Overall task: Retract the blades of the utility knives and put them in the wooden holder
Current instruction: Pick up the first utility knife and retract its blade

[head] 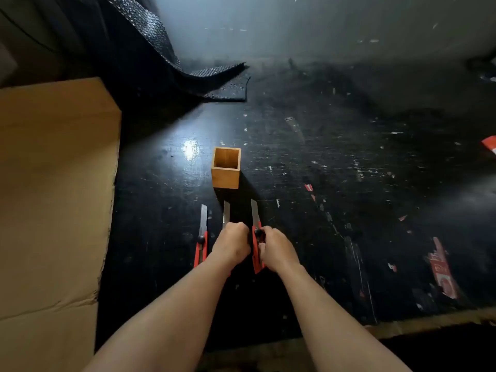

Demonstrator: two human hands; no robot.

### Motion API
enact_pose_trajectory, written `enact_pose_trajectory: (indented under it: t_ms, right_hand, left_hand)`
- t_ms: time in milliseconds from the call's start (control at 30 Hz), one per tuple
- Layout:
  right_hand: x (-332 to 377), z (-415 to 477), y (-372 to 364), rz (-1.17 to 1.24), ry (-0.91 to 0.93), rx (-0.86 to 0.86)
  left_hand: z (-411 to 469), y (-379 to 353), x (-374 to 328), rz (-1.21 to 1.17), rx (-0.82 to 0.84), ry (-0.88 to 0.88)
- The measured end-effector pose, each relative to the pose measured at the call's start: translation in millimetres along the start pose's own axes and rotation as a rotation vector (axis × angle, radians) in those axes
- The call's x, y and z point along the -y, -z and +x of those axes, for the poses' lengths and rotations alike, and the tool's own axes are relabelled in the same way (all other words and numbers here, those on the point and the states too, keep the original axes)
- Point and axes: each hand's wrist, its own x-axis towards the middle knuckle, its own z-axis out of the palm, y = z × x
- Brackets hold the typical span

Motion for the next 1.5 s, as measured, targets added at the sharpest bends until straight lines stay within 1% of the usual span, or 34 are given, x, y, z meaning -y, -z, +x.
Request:
enact_pose_trajectory:
  t_ms: [133, 233, 367, 433, 533, 600, 667, 833, 1033, 1200, 1267, 1400, 1500]
  right_hand:
    - [-6.3, 1.5, -6.1, 0.171, -0.049, -0.071]
    - [-9.6, 2.5, -8.1, 0.382, -0.154, -0.093]
    - [-16.9, 2.2, -2.8, 0.521, -0.224, -0.125]
    - [-17.9, 3.8, 3.5, 0.594, -0.246, -0.134]
    - [-16.8, 9.2, 17.0, 0.641, -0.209, -0.129]
    - [-12.6, 12.6, 30.7, 0.664, -0.167, -0.128]
    - [-6.3, 15.3, 45.6, 0.688, -0.115, -0.139]
    - [19.8, 18.5, 85.8, 0.778, 0.047, -0.200]
    - [67.5, 16.8, 136.5, 0.894, 0.271, -0.226]
    - [109.8, 4.5, 172.8, 0.935, 0.470, -0.227]
    - [126.4, -2.2, 186.0, 0.897, 0.549, -0.273]
    - [158.5, -12.1, 211.2, 0.740, 0.665, -0.363]
    - [178.0, -14.4, 229.0, 0.604, 0.760, -0.466]
  left_hand:
    - [4.9, -13.3, -3.6, -0.140, -0.009, 0.120]
    - [11.1, -25.0, -6.2, -0.313, -0.035, 0.223]
    - [14.7, -31.6, -7.1, -0.454, -0.040, 0.332]
    - [17.5, -32.2, -7.1, -0.540, -0.023, 0.370]
    - [21.6, -26.5, -11.8, -0.715, 0.006, 0.404]
    - [22.8, -17.6, -15.8, -0.851, 0.013, 0.383]
    - [23.3, -4.5, -20.1, -0.931, -0.008, 0.336]
    - [23.0, 40.2, -38.9, -1.085, -0.148, 0.214]
    - [16.8, 118.3, -58.0, -1.193, -0.186, 0.035]
    - [-3.1, 179.2, -69.3, -1.198, -0.232, -0.122]
    - [-12.8, 201.6, -74.6, -1.194, -0.264, -0.176]
    - [-31.2, 238.9, -84.8, -1.180, -0.338, -0.256]
    - [-42.1, 259.2, -90.8, -1.149, -0.377, -0.311]
